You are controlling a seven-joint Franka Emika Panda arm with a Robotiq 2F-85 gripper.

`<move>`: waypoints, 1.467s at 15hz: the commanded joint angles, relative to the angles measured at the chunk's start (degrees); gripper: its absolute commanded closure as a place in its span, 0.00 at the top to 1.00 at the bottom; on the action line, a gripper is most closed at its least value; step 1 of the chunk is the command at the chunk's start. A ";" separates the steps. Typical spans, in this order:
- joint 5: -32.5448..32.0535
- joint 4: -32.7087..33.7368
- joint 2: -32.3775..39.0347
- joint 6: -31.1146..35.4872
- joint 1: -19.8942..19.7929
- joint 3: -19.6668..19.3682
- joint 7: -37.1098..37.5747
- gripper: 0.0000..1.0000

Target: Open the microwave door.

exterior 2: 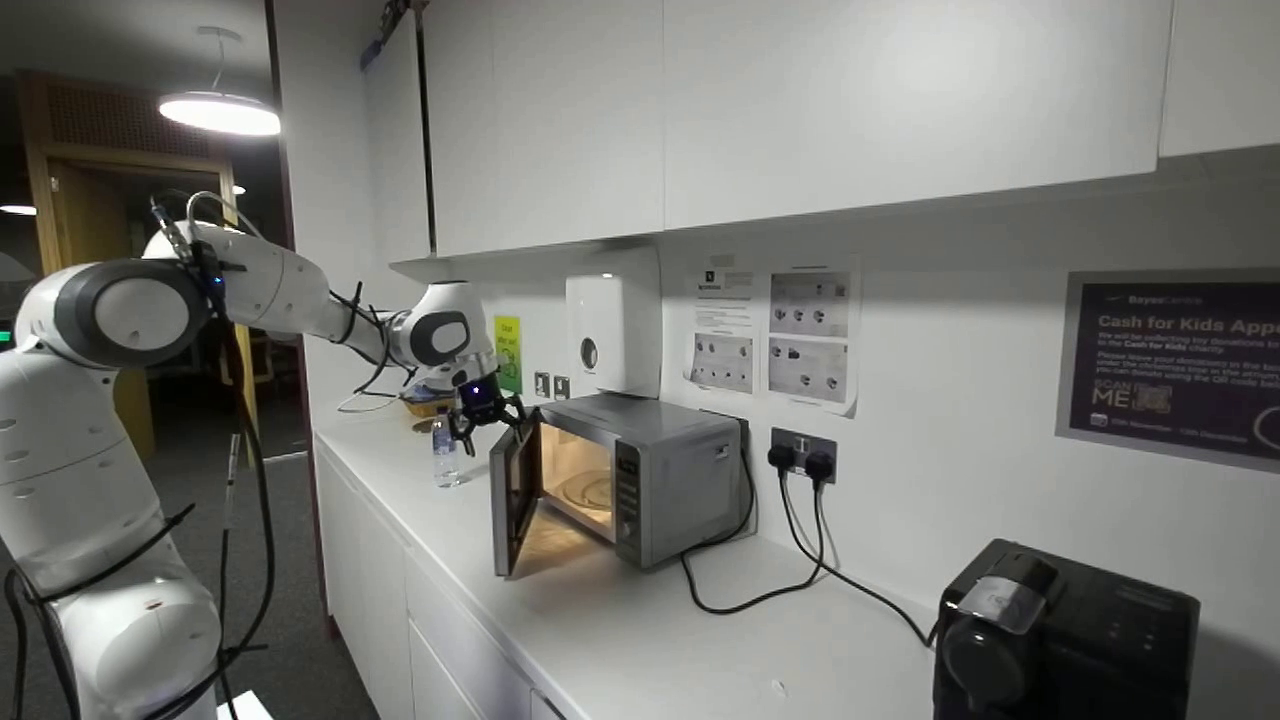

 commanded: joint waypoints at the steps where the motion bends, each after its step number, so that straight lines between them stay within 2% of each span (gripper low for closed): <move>1: 2.20 -1.11 -1.99 -2.05 0.64 0.16 0.53 1.00; 5: 3.24 -1.24 -1.90 -1.79 0.99 0.26 0.73 1.00; 6: 1.97 0.05 -0.07 -1.19 0.75 0.26 -0.06 1.00; 22: 2.19 0.04 -0.07 -1.19 0.79 0.28 -0.06 1.00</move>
